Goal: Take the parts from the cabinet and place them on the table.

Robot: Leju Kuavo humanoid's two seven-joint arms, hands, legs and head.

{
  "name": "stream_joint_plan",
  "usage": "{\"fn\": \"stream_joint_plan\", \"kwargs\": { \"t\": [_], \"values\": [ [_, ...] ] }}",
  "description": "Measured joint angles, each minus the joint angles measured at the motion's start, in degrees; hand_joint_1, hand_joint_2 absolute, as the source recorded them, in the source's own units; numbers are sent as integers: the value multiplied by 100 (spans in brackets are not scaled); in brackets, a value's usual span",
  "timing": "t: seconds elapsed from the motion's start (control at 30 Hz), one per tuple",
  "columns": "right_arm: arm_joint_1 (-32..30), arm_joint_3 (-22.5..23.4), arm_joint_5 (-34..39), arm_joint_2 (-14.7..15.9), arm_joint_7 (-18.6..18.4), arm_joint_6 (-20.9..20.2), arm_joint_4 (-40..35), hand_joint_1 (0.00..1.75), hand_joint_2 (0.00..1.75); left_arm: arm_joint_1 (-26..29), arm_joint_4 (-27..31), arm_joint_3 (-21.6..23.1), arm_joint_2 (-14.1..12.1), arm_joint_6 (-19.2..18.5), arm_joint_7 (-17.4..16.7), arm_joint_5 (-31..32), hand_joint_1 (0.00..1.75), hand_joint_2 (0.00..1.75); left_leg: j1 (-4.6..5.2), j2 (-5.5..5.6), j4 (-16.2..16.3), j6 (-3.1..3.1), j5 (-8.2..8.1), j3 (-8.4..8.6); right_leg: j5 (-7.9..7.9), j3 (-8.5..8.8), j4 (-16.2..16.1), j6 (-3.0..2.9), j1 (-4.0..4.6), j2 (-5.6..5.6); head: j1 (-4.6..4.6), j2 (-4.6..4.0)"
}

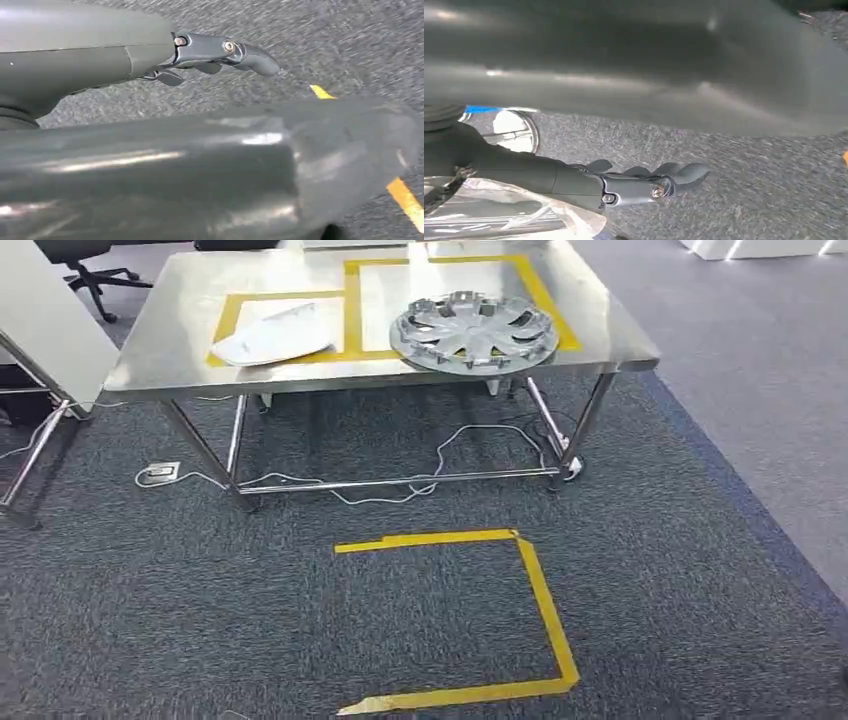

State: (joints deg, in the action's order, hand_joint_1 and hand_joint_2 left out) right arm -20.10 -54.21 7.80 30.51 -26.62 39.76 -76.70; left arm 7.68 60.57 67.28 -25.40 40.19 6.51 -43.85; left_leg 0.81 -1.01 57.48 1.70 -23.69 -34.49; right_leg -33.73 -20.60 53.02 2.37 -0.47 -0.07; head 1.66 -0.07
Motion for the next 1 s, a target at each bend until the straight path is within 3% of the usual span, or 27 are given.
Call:
{"fn": "stream_joint_plan", "kwargs": {
  "t": [0.07, 0.1, 0.13, 0.17, 0.2, 0.23, 0.27, 0.3, 0.33, 0.37, 0.4, 0.43, 0.47, 0.5, 0.57, 0.6, 0.63, 0.67, 0.7, 0.73, 0.77, 0.8, 0.83, 0.87, 0.9, 0.93, 1.0],
  "values": [
    [-4, 4, -24, 2, -13, 0, 2, 0, 0, -31, -7, 57, -2, 0, 37, -55, 0, 0, -12, 0, -11, -51, 144, -76, -6, -97, 28, -70, 31, -2, -2, 0],
    [-27, 4, -24, 4, -31, -2, 4, 0, 0, -22, -13, 83, -11, 2, 43, -70, 0, 0, -7, 6, -10, -85, 212, -111, 60, -174, 32, -137, 20, -13, 11, 0],
    [-24, 0, -33, 4, -35, -2, 4, 0, 0, -19, -20, 101, -15, 2, 52, -83, 0, 0, -31, 35, 32, -118, 125, -174, 130, -264, 33, -193, -7, -45, 9, 0],
    [-31, 2, -46, 9, -46, -2, 7, 0, 0, -2, -24, 122, -7, 2, 57, -111, 0, 0, -34, 45, 186, -166, -254, -223, 208, -356, 39, -244, -2, -42, -24, 0],
    [-36, 2, -63, 9, -44, -2, 7, 0, 0, 11, -28, 131, -7, 2, 70, -114, 0, 0, -51, 48, 548, -204, -711, -272, 293, -449, 41, -271, 3, -49, -39, 0],
    [-42, 2, -70, 9, -48, -2, 7, 0, 0, 4, -37, 140, -7, 2, 76, -116, 0, 0, -60, 48, 980, -229, -1061, -314, 371, -539, 45, -277, 13, -55, -33, 0],
    [-43, 2, -87, 9, -50, -2, 7, 0, 0, -3, -42, 144, -2, 2, 85, -118, 0, 0, -69, 48, 1378, -243, -1259, -332, 438, -627, 51, -279, 20, -65, -37, 0],
    [-43, 4, -103, 9, -52, -2, 7, 0, 0, -12, -46, 155, 0, 2, 89, -118, 0, 0, -75, 49, 1664, -246, -1267, -315, 507, -727, 70, -279, 28, -68, -33, 0],
    [-42, 4, -116, 9, -55, -2, 7, 0, 0, -21, -50, 168, 0, 2, 94, -120, 0, 0, -77, 49, 1745, -242, -1101, -235, 573, -819, 108, -277, 34, -74, -35, 0],
    [-36, 9, -133, 9, -57, -2, 7, 0, 0, -28, -55, 173, 2, 2, 98, -122, 0, 0, -77, 49, 1616, -225, -824, -44, 630, -920, 163, -273, 40, -72, -37, 0],
    [-38, 13, -149, 9, -63, -2, 7, 0, 0, -26, -57, 175, 4, 2, 100, -118, 0, 0, -74, 50, 1279, -196, -604, 238, 687, -1036, 221, -268, 47, -69, -37, 0],
    [-41, 20, -164, 9, -66, -2, 7, 0, 0, -27, -63, 175, 7, 2, 98, -111, 0, 0, -69, 54, 812, -156, -532, 580, 732, -1131, 263, -254, 52, -62, -35, 0],
    [-46, 33, -177, 9, -70, -2, 4, 0, 0, -29, -68, 173, 9, 4, 94, -72, 0, 0, -48, 68, 255, -106, -680, 975, 777, -1194, 300, -233, 59, -60, -32, 0],
    [-51, 39, -197, 9, -74, -2, 4, 0, 0, -26, -68, 173, 11, 4, 83, -15, 0, 0, -32, 68, -184, -71, -793, 1191, 817, -1237, 345, -203, 77, -57, -30, 0],
    [-55, 46, -221, 9, -79, -2, 4, 0, 0, -35, -70, 170, 15, 9, 66, 5, 0, 0, -5, 68, -280, -50, -863, 1172, 943, -1314, 342, -128, 54, -69, -41, 0],
    [-69, 48, -227, 9, -83, -2, 4, 0, 0, -23, -74, 168, 17, 9, 65, 0, 0, 0, -5, 66, -285, 5, -808, 1087, 1016, -1345, 334, -84, 58, -70, -26, 0],
    [-82, 52, -234, 15, -85, 0, 7, 0, 0, -19, -79, 168, 35, 9, 65, 2, 0, 0, -49, 35, -311, 73, -712, 1023, 940, -1383, 366, -52, 43, -51, -41, 0],
    [-96, 63, -240, 15, -85, 0, 7, 0, 0, -20, -83, 168, 44, 9, 54, 11, 0, 0, -41, 23, -310, 118, -656, 939, 669, -1455, 478, -18, 37, -26, -39, 0],
    [-132, 76, -249, 15, -87, 0, 7, 0, 0, -17, -87, 168, 46, 9, 31, 57, 0, 0, -38, 23, -308, 161, -587, 858, 286, -1541, 742, 12, 31, -17, -8, 0],
    [-153, 96, -255, 13, -87, 0, 7, 0, 0, -13, -90, 168, 52, 9, 28, 94, 0, 0, -29, 21, -308, 164, -509, 768, -93, -1672, 1153, 38, 26, -15, -13, 0],
    [-152, 103, -260, 15, -87, 0, 7, 0, 0, -15, -90, 170, 55, 7, 26, 88, 0, 0, -24, 16, -298, 165, -426, 667, -342, -1746, 1606, 64, 25, -15, -11, 0],
    [-149, 109, -264, 15, -87, 0, 7, 0, 0, -21, -92, 173, 57, 7, 33, 52, 0, 0, -21, 9, -281, 162, -343, 552, -377, -1774, 1972, 82, 25, -16, -13, 0],
    [-149, 116, -269, 13, -85, 0, 7, 0, 0, -25, -96, 175, 57, 7, 37, 24, 0, 0, -19, 6, -263, 151, -272, 437, -210, -1722, 2137, 90, 25, -16, -13, 0],
    [-151, 120, -269, 15, -85, 0, 7, 0, 0, -30, -98, 175, 57, 7, 37, 4, 0, 0, -20, 3, -229, 139, -199, 322, 80, -1570, 2095, 95, 22, -16, -13, 0],
    [-152, 129, -271, 13, -85, 0, 7, 0, 0, -31, -101, 175, 57, 7, 37, 4, 0, 0, -20, -1, -187, 122, -144, 210, 339, -1330, 1878, 88, 17, -16, -15, 0],
    [-148, 138, -271, 15, -83, 0, 7, 0, 0, -35, -101, 175, 55, 7, 39, 2, 0, 0, -21, 1, -148, 103, -85, 102, 458, -963, 1449, 76, 9, -16, -13, 0],
    [-135, 157, -286, 15, -72, 0, 7, 0, 0, -64, -101, 175, 55, 9, 52, 0, 0, 0, 16, 9, -37, 46, -4, 8, 134, -7, 211, 37, 11, 1, 5, 0]
  ]
}}
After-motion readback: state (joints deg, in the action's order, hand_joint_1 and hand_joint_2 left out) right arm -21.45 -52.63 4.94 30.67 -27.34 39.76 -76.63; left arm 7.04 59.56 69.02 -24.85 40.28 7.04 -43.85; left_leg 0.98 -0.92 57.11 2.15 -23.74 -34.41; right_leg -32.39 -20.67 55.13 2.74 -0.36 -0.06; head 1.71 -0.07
